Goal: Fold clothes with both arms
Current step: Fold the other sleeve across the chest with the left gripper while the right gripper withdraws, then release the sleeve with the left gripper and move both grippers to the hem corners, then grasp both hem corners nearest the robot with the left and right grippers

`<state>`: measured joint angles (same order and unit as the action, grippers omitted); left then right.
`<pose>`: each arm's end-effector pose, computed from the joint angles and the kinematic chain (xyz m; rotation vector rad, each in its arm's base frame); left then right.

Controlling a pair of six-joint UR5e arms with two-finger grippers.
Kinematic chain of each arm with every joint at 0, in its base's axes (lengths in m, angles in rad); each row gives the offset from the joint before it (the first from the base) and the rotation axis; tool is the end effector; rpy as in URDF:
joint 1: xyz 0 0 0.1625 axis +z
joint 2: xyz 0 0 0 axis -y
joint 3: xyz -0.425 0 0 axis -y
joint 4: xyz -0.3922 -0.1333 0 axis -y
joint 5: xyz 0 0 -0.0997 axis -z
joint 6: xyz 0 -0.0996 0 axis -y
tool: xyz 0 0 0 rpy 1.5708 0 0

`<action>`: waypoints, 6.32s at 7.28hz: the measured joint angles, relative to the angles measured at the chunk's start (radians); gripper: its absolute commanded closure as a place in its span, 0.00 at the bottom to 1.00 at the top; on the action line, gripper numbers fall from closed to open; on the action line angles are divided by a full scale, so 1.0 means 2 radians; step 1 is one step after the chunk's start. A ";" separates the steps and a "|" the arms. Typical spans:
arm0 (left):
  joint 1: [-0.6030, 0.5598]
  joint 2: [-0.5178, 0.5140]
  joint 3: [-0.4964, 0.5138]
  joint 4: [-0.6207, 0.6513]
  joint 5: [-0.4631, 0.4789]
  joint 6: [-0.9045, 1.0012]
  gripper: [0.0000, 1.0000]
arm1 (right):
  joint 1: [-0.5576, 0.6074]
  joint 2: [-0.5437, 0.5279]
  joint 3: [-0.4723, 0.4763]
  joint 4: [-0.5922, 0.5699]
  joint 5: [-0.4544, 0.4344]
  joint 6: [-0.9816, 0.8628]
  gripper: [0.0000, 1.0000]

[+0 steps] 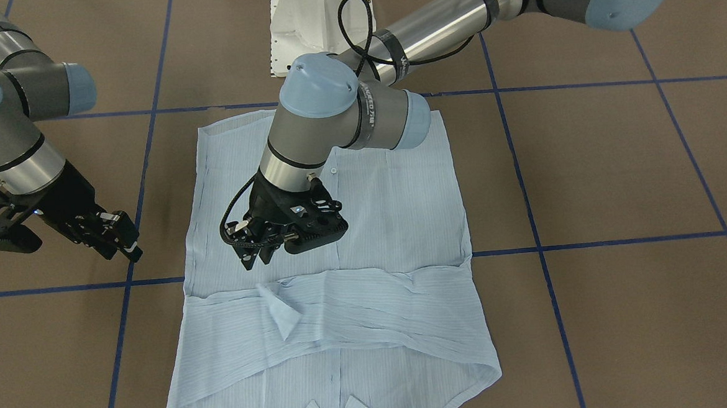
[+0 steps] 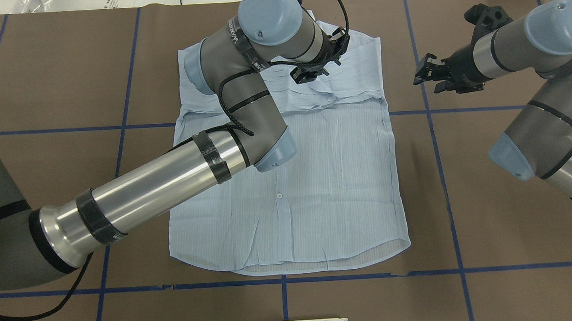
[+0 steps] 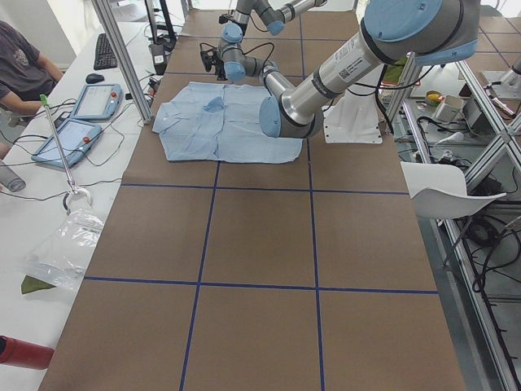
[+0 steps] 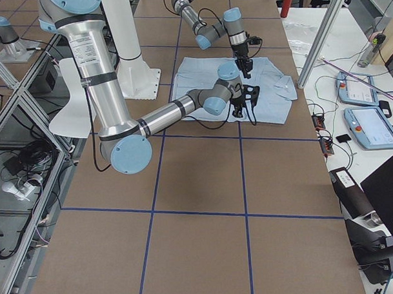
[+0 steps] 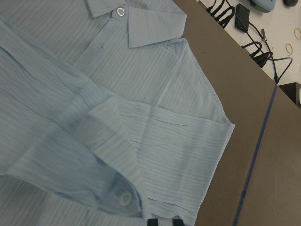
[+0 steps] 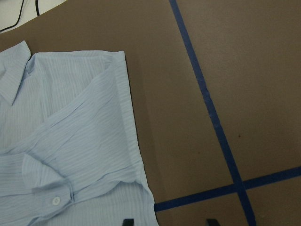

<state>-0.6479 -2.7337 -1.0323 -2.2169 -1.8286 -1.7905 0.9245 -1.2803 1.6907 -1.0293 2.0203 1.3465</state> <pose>0.5965 -0.5868 0.0350 0.0522 1.3015 -0.5806 -0.2969 -0.5430 0.3840 0.1609 -1.0170 0.4242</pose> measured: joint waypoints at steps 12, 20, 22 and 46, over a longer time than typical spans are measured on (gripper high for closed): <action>0.002 0.243 -0.310 0.022 -0.003 0.035 0.14 | -0.337 -0.126 0.194 -0.136 -0.249 0.320 0.31; 0.006 0.253 -0.311 0.022 0.001 0.035 0.14 | -0.358 -0.131 0.186 -0.139 -0.268 0.324 0.59; 0.006 0.257 -0.311 0.022 0.001 0.035 0.14 | -0.360 -0.131 0.186 -0.139 -0.271 0.324 0.91; 0.234 0.494 -0.555 0.259 0.163 -0.068 1.00 | -0.364 -0.194 0.258 -0.138 -0.267 0.326 1.00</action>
<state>-0.1797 -1.7449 -2.1432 -1.6988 -1.5036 -1.9261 0.1972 -1.6691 2.2063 -1.3060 1.4862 1.9978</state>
